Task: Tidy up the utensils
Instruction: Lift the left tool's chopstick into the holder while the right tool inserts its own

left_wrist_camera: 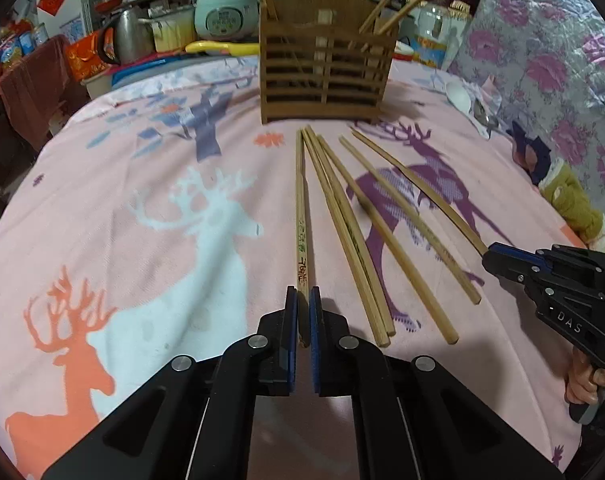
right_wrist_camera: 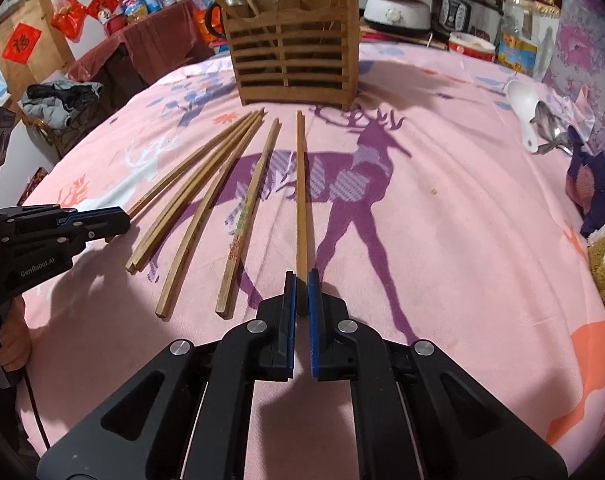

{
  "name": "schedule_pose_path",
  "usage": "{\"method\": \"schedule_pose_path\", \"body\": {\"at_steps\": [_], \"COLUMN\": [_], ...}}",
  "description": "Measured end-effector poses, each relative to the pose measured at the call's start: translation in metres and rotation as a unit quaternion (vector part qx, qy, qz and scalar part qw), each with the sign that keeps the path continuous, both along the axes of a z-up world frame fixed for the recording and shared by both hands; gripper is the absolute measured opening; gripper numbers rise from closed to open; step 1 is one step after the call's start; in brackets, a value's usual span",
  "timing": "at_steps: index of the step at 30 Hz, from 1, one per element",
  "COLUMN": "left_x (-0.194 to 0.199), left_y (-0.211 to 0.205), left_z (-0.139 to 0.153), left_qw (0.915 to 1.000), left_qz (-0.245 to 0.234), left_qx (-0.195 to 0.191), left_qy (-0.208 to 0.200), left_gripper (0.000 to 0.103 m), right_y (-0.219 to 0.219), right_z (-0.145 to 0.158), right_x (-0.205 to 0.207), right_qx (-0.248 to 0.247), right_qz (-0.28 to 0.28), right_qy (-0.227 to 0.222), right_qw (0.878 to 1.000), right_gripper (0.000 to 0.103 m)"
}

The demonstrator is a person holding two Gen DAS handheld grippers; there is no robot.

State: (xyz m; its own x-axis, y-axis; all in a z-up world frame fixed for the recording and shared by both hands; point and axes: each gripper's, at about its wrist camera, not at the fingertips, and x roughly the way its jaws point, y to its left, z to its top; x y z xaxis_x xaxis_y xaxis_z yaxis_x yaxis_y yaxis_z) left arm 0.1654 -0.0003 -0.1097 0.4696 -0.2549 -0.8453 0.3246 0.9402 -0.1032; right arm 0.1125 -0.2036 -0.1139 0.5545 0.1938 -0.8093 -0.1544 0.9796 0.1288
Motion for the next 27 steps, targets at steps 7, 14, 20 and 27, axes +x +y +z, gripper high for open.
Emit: {"method": "schedule_pose_path", "body": {"at_steps": [7, 14, 20, 27], "left_x": [-0.003, 0.006, 0.017, 0.036], "left_y": [0.0, -0.004, -0.014, -0.018], "left_z": [0.038, 0.1, 0.127, 0.121], "left_qw": [0.9987, 0.9944, 0.9916, 0.9927], "left_qz": [0.014, 0.022, 0.021, 0.028], "left_qx": [0.005, -0.018, -0.043, -0.052], "left_qy": [-0.049, -0.102, -0.121, -0.106], "left_gripper": [0.006, 0.006, 0.006, 0.006], "right_y": [-0.007, -0.015, -0.013, -0.008], "right_z": [0.049, 0.107, 0.126, 0.127], "right_x": [-0.016, -0.014, -0.004, 0.005], "right_qx": [0.018, 0.044, 0.058, 0.064], "right_qz": [-0.022, -0.032, -0.035, -0.036], "right_qy": [-0.108, -0.171, -0.192, -0.192], "right_qw": [0.994, 0.984, 0.979, 0.979], "right_gripper": [0.006, 0.006, 0.007, 0.006]}}
